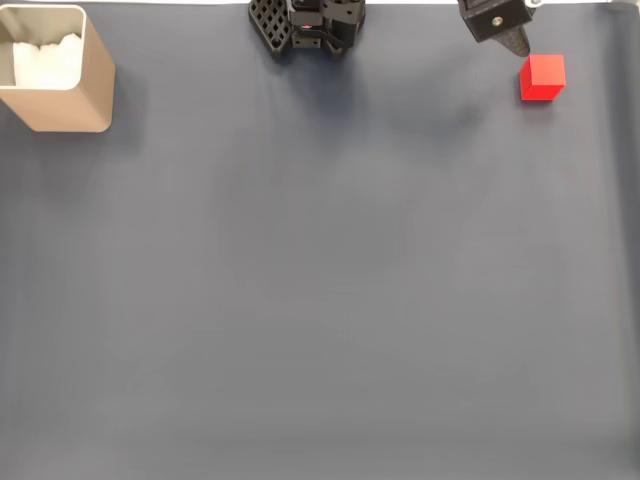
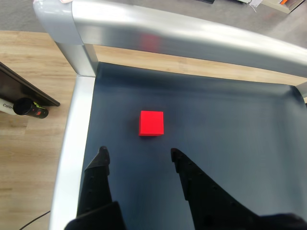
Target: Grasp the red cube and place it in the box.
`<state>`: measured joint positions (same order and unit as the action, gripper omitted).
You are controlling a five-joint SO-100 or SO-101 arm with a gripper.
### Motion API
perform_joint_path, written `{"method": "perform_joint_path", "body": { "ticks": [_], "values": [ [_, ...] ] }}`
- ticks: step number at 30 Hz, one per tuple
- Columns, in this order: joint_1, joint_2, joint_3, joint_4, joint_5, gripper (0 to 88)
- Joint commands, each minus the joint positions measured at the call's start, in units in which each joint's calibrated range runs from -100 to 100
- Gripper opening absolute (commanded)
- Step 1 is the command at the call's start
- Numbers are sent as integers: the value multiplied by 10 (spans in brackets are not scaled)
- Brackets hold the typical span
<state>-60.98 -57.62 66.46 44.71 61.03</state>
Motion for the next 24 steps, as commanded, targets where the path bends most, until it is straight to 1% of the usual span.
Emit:
{"method": "perform_joint_path", "body": {
  "ticks": [1,13,24],
  "values": [
    [15,9,-6,-32,-1,308],
    [37,64,12,-97,-16,317],
    [39,104,8,-129,-33,319]
  ]
}}
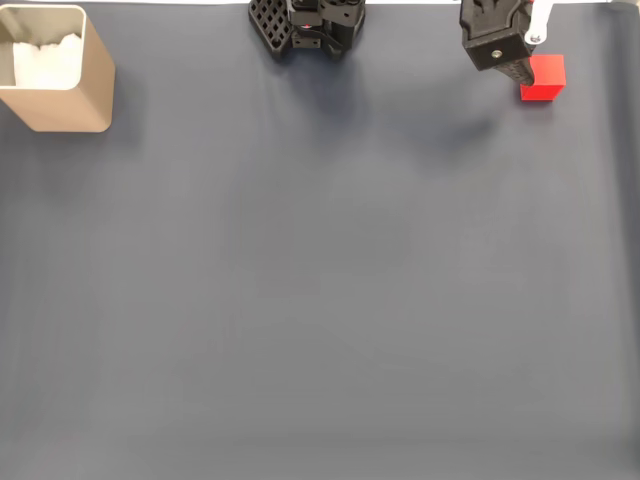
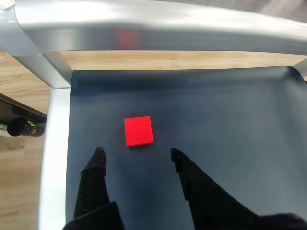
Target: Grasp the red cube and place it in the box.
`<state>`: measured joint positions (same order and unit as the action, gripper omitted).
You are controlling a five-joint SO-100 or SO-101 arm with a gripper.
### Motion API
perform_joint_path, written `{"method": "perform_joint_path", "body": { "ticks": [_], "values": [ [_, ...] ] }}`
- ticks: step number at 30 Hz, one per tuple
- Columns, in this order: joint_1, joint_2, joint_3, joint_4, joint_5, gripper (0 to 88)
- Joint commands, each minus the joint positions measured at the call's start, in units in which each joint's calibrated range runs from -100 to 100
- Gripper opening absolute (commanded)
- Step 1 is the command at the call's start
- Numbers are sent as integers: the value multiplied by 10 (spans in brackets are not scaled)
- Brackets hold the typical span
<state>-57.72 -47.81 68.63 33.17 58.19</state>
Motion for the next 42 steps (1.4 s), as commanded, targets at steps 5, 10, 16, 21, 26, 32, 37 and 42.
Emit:
{"method": "perform_joint_path", "body": {
  "ticks": [5,10,16,21,26,32,37,42],
  "values": [
    [5,25,-19,-32,-10,321],
    [5,52,-21,-57,-11,322],
    [6,83,-22,-90,-12,324],
    [5,108,-22,-115,-12,325],
    [3,130,-21,-136,-8,326],
    [0,151,-24,-153,-5,327],
    [-7,158,-24,-163,-6,327],
    [-12,163,-24,-169,-8,327]
  ]
}}
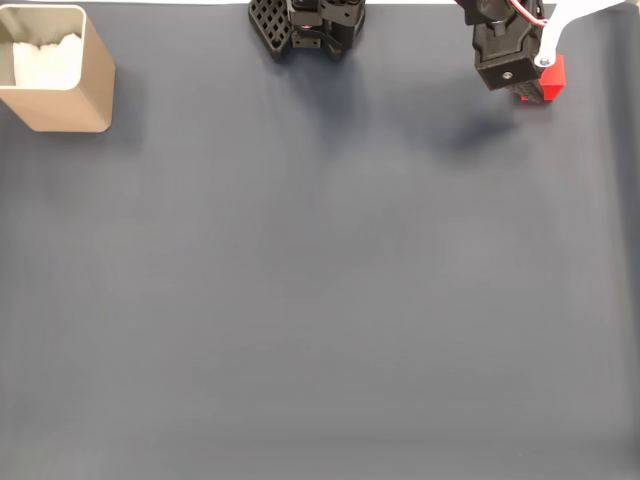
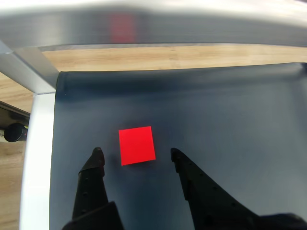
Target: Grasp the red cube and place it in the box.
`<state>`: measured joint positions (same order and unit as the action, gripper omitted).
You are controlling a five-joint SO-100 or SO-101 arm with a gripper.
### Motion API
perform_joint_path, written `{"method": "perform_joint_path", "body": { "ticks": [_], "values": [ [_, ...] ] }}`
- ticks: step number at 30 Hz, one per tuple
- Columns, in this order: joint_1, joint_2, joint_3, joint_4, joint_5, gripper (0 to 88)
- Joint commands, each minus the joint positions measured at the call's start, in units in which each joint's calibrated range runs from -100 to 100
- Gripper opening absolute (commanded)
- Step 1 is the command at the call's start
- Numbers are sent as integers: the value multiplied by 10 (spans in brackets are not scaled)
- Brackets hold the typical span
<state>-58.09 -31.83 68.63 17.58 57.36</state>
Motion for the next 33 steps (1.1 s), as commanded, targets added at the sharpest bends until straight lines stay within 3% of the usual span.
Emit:
{"method": "perform_joint_path", "body": {
  "ticks": [1,33],
  "values": [
    [-8,4,-24,-14,0,327],
    [-17,69,-53,-47,0,329]
  ]
}}
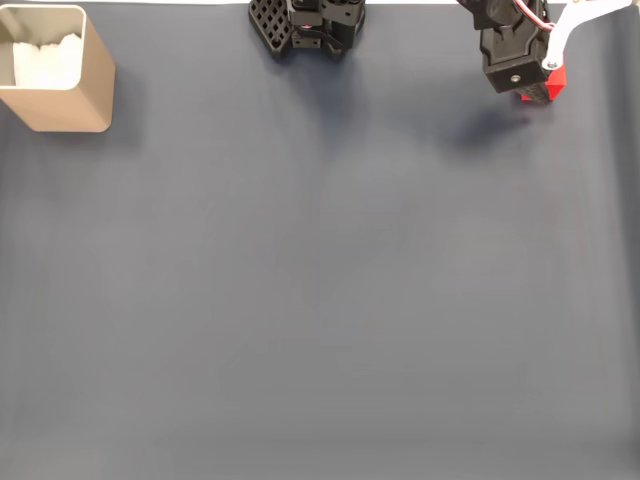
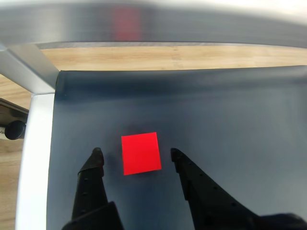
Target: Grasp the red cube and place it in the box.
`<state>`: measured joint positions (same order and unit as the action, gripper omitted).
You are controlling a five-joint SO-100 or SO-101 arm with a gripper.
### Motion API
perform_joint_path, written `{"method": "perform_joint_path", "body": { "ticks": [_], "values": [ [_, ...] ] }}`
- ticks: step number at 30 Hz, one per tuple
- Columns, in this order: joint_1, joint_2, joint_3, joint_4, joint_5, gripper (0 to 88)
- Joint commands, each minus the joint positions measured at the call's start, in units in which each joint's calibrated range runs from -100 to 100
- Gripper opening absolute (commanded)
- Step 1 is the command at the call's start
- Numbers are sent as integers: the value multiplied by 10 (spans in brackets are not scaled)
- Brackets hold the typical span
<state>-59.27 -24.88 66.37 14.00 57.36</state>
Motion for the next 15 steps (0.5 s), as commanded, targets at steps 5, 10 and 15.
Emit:
{"method": "perform_joint_path", "body": {
  "ticks": [5,10,15],
  "values": [
    [-8,4,-33,-12,-2,327],
    [-14,6,-37,-14,-4,313],
    [-19,7,-38,-15,-4,302]
  ]
}}
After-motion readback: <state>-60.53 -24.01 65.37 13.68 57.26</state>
